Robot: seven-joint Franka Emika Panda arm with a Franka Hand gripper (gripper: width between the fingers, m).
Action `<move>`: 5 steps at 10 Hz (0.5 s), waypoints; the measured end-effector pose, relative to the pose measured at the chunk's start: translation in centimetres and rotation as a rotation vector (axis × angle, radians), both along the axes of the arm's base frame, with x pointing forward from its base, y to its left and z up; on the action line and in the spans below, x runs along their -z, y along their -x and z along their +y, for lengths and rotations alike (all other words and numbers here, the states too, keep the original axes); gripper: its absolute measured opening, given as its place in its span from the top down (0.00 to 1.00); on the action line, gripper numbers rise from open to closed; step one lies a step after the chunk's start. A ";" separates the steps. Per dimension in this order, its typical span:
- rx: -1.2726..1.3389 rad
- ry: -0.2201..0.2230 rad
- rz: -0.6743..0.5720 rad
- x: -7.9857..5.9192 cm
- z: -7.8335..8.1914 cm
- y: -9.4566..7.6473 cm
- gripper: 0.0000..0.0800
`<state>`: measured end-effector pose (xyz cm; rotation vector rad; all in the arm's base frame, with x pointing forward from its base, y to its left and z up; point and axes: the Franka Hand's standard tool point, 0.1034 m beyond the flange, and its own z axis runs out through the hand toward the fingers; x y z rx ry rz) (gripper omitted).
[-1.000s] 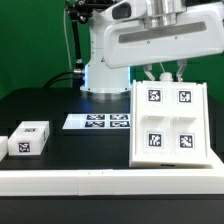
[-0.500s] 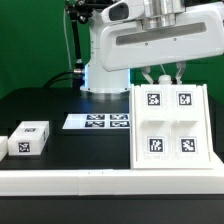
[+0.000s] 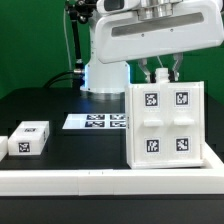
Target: Assemble cabinet
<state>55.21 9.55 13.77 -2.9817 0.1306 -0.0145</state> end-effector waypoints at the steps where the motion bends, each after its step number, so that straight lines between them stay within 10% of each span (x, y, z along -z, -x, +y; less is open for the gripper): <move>1: 0.005 -0.001 -0.002 0.1 0.2 -0.3 0.73; 5: 0.078 -0.017 -0.020 0.0 0.6 -3.6 0.73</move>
Offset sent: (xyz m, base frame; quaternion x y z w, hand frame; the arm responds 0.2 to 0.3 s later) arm 0.0427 0.0108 -0.0002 0.0043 0.0022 0.0452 0.9990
